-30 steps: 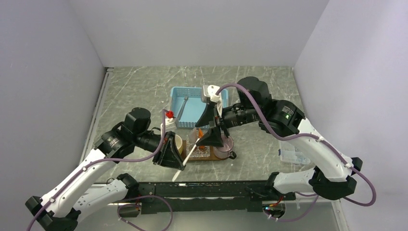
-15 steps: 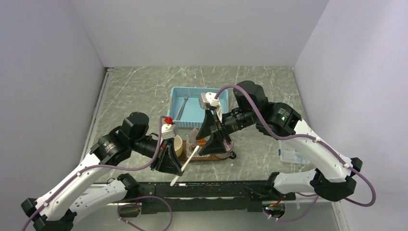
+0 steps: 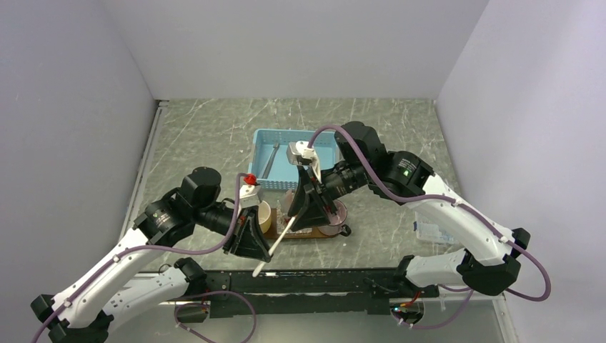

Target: Prepare toiletry sets of a toothbrush and toothpaste on the tray

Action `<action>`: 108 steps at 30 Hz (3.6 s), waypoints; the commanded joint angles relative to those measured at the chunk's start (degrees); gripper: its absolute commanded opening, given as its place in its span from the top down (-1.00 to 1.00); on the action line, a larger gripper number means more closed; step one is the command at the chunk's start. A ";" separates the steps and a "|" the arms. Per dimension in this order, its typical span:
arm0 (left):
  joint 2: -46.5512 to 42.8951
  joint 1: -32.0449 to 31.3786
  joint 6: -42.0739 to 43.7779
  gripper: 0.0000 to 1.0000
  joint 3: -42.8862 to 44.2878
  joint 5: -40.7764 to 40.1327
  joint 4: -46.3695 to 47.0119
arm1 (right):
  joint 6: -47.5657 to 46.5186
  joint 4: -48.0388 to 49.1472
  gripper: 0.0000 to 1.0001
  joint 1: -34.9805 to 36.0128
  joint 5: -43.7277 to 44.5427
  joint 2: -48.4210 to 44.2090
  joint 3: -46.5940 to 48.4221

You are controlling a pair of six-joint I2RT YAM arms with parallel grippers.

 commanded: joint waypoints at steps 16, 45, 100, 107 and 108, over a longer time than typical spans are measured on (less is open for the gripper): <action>1.10 -0.33 2.54 1.00 2.91 -0.22 -0.82 | -1.71 1.46 0.24 0.17 -1.84 -1.24 -2.09; 3.54 -0.31 2.79 -0.09 3.14 -5.12 -2.29 | -2.21 3.24 1.00 0.31 0.28 -3.96 -5.22; -20.24 -0.28 -3.34 -0.57 -7.52 -77.49 -2.38 | 20.16 -9.71 1.00 11.49 64.99 -1.83 -6.30; -19.30 -0.28 -3.47 -0.56 -7.76 -77.38 -2.54 | 21.84 -6.04 1.00 11.80 64.71 -3.08 -11.51; -19.06 -0.25 -3.43 -0.56 -7.63 -77.36 -2.61 | 22.18 -5.40 1.00 11.89 64.93 -3.35 -12.26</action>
